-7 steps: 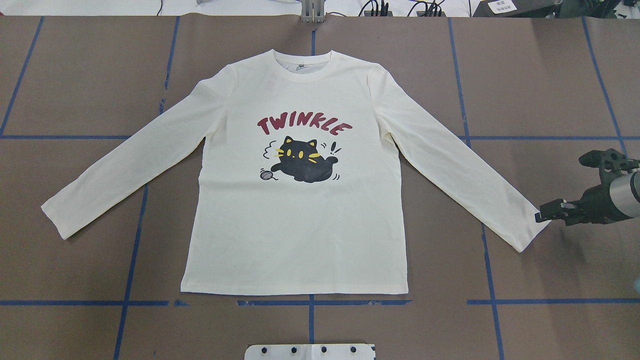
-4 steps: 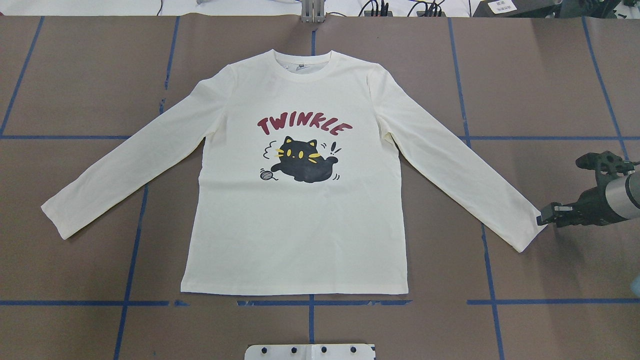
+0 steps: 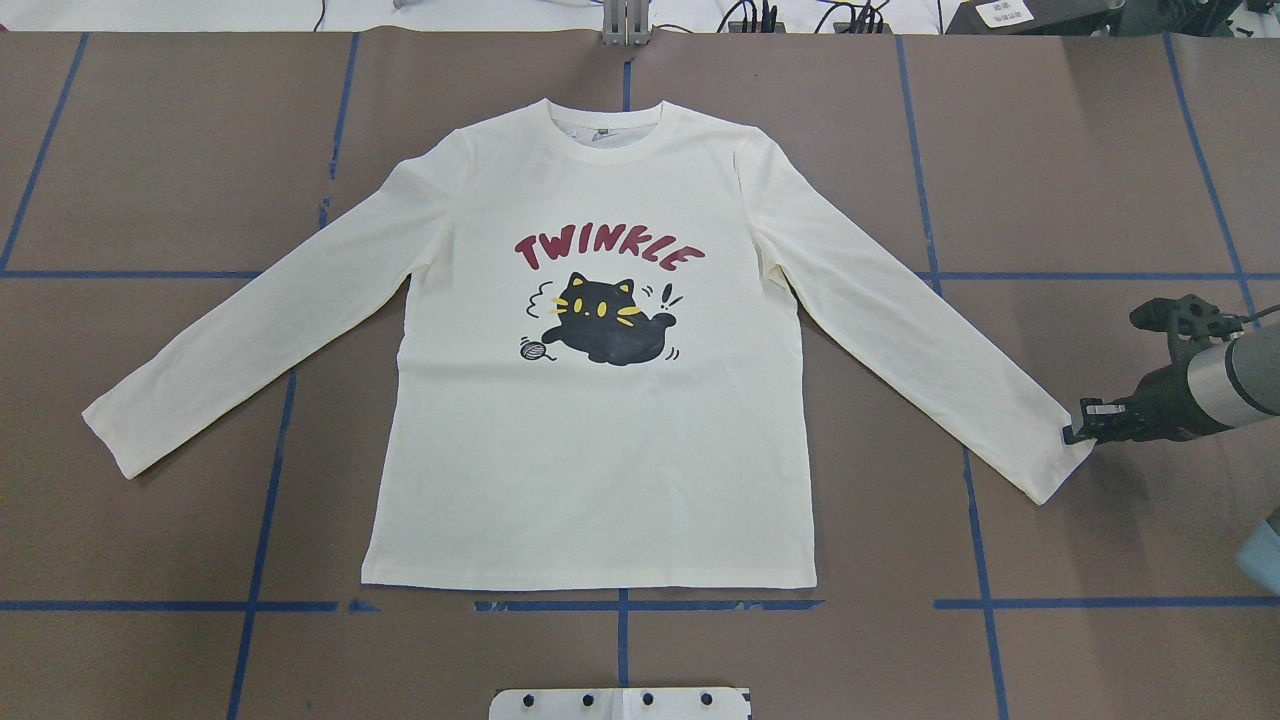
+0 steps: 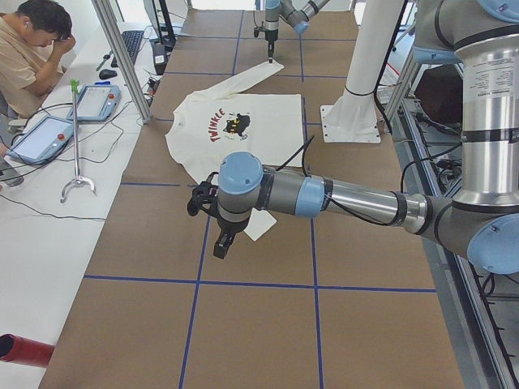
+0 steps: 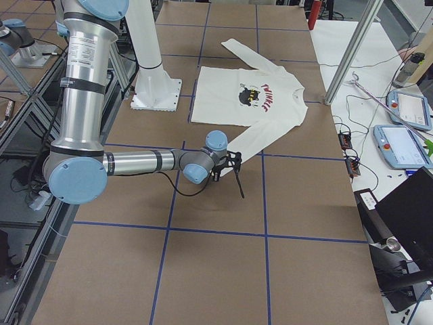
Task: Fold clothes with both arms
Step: 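Lower the right gripper to the cuff of the sleeve nearest it and grasp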
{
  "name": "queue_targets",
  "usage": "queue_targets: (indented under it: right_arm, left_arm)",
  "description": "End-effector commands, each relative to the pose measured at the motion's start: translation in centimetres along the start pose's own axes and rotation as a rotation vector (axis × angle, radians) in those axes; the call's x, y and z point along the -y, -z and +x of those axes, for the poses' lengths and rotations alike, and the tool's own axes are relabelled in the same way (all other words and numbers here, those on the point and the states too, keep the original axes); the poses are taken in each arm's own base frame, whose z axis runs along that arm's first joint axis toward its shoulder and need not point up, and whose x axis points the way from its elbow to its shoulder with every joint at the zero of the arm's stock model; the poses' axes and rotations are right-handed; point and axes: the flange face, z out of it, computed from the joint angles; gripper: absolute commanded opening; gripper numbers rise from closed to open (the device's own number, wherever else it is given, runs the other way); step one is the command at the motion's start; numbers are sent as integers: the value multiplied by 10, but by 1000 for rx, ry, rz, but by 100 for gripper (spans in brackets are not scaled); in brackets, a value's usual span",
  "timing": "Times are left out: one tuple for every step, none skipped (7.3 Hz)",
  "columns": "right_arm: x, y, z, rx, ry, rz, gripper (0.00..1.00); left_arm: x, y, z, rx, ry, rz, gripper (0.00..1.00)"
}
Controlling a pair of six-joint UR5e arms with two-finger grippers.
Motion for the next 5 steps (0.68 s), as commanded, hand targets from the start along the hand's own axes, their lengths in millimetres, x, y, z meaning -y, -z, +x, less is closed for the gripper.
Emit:
queue_targets:
  right_arm:
    - [-8,15,-5,18,12,6,0]
    - [-14,27,-11,33,20,13,0]
    - [-14,42,-42,71,42,27,0]
    - [12,48,-106,116,13,41,0]
    - [48,54,-212,132,-60,25,0]
  left_arm:
    - [0,-1,-1,0,2,-2,100]
    - [0,-1,0,-2,3,-1,100]
    - [0,1,1,-2,2,2,100]
    - [1,3,4,-3,-3,6,100]
    - [2,4,5,-3,-7,8,100]
